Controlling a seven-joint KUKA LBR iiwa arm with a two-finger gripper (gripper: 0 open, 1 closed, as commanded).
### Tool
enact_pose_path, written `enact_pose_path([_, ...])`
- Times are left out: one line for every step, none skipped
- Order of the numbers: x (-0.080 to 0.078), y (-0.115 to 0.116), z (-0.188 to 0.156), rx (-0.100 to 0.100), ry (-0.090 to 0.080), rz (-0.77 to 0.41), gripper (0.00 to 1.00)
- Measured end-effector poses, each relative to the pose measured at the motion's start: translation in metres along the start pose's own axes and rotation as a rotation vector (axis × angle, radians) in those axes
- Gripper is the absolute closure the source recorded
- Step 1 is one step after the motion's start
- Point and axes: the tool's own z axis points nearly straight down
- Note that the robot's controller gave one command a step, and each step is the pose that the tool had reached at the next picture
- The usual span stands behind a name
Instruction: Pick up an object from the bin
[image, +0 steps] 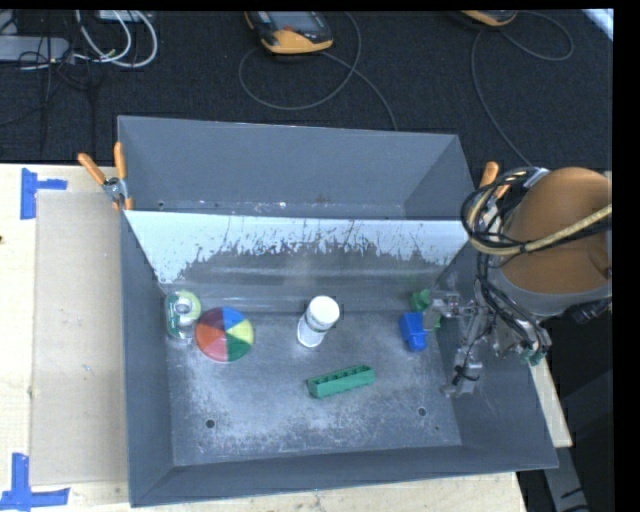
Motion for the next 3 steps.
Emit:
enact_pose_path([-0.015, 0.027, 0.029, 0.001, -0.002, 0.057, 0.0])
enact_pose_path([-0.049, 0.029, 0.064, 0.0, -0.003, -0.047, 0.0])
enact_pose_path([-0.049, 0.069, 0.089, 0.002, -0.001, -0.054, 0.0])
